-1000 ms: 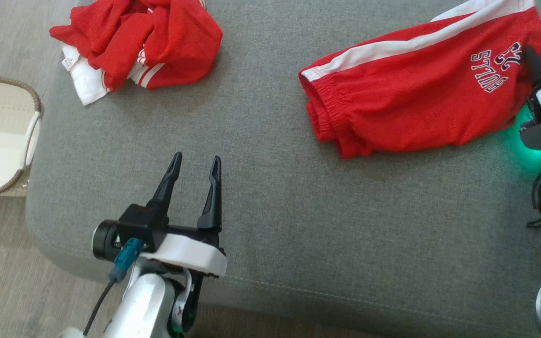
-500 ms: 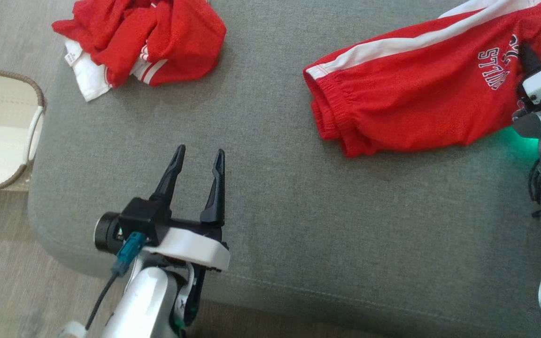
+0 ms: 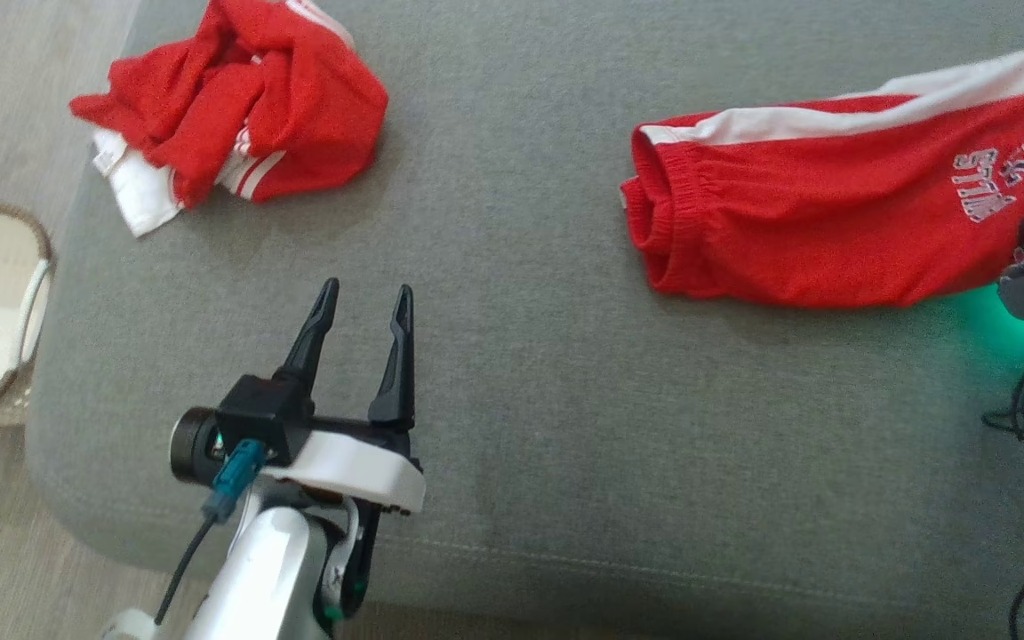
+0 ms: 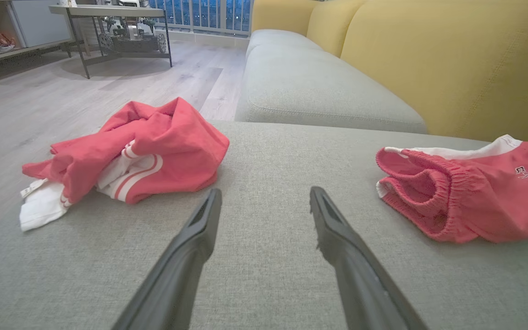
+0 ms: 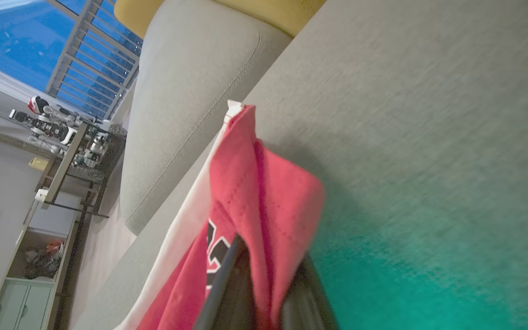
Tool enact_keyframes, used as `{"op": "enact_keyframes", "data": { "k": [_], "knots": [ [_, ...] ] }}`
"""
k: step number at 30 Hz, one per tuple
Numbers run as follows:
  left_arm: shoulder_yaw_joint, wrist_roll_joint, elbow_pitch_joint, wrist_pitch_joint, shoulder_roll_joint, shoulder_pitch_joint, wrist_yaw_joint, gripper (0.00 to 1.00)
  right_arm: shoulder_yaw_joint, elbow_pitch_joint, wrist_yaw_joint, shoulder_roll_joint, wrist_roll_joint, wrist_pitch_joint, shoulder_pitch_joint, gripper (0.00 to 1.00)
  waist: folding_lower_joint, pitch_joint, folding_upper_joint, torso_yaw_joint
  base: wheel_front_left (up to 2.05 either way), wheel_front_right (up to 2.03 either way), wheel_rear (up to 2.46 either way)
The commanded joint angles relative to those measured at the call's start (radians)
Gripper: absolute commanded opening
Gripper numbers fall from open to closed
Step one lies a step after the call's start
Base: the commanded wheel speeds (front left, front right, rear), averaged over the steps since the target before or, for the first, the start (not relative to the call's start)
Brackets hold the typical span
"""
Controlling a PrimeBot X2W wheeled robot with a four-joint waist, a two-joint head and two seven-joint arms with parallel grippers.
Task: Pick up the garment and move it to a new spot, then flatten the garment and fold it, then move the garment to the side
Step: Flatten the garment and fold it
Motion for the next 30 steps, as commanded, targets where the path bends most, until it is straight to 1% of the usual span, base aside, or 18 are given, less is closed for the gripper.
{"op": "enact_keyframes", "data": {
  "k": [1,5,10,15,18,21,24,27,28,30],
  "knots": [
    [0.04,0.003,-0.028,-0.006,0.004,0.0,0.001,1.0,0.009,-0.019,0.0,-0.011,-0.012,-0.021,-0.013,0.0,0.0,-0.021,0.0,-0.021,0.0,0.0,0.0],
    [0.047,0.002,-0.027,-0.006,0.004,0.009,-0.002,1.0,-0.003,0.022,0.0,-0.025,-0.046,-0.071,0.0,0.0,0.0,-0.045,0.0,-0.045,0.0,0.0,0.0],
    [0.047,-0.003,-0.024,-0.006,0.004,0.018,-0.003,1.0,-0.026,0.067,0.0,-0.048,-0.106,-0.14,0.036,0.0,0.0,-0.069,0.0,-0.057,0.0,0.0,0.0],
    [0.052,-0.003,-0.021,-0.006,0.004,0.027,-0.003,1.0,-0.05,0.086,0.0,-0.028,-0.147,-0.157,0.04,0.0,0.0,-0.082,0.0,-0.064,0.0,0.0,0.0],
    [0.052,-0.003,-0.017,-0.006,0.004,0.03,-0.007,1.0,-0.045,0.088,0.0,-0.006,-0.169,-0.166,0.03,0.0,0.0,-0.094,0.0,-0.062,0.0,0.0,0.0],
    [0.055,-0.003,-0.016,-0.006,0.004,0.033,-0.01,1.0,-0.023,0.066,0.0,0.035,-0.177,-0.174,0.015,0.0,0.0,-0.107,0.0,-0.059,0.0,0.0,0.0],
    [0.057,-0.002,-0.014,-0.006,0.004,0.039,-0.011,1.0,0.023,0.007,0.0,0.088,-0.166,-0.174,0.015,0.0,0.0,-0.122,0.0,-0.052,0.0,0.0,0.0],
    [0.059,-0.003,-0.011,-0.006,0.004,0.049,-0.011,1.0,0.088,-0.08,0.0,0.135,-0.131,-0.157,0.04,0.0,0.0,-0.138,0.0,-0.041,0.0,0.0,0.0],
    [0.059,-0.003,-0.011,-0.006,0.004,0.049,-0.011,1.0,0.088,-0.08,0.0,0.135,-0.131,-0.157,0.04,0.0,0.0,-0.138,0.0,-0.041,0.0,0.0,0.0],
    [0.06,-0.002,-0.002,-0.006,0.004,0.057,-0.013,1.0,0.139,-0.146,0.0,0.158,-0.092,-0.139,0.071,0.0,0.0,-0.147,0.0,-0.033,0.0,0.0,0.0]
  ]
}}
